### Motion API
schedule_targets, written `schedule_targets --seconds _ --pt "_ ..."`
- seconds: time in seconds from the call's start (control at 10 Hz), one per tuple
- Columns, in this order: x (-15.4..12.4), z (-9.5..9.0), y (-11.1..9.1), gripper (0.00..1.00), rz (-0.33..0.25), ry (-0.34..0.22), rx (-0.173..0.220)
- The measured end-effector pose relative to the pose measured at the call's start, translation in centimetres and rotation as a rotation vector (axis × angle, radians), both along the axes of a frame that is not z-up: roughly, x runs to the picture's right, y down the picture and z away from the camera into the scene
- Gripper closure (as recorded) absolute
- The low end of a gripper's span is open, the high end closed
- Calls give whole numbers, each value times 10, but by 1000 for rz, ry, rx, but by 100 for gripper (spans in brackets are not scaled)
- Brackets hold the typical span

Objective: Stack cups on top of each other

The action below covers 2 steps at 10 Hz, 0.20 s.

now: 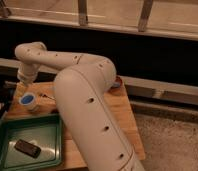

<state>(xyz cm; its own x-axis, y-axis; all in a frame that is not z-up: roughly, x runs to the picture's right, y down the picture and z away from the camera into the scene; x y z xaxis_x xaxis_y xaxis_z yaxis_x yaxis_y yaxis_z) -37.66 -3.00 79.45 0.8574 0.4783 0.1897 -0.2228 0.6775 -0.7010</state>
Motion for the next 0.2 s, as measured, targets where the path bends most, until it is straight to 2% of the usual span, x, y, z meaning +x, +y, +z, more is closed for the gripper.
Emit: schedule_targets --seconds 0.1,0.2 --pt "8 8 -17 37 21 32 37" --pt "14 13 -29 37 38 57 58"
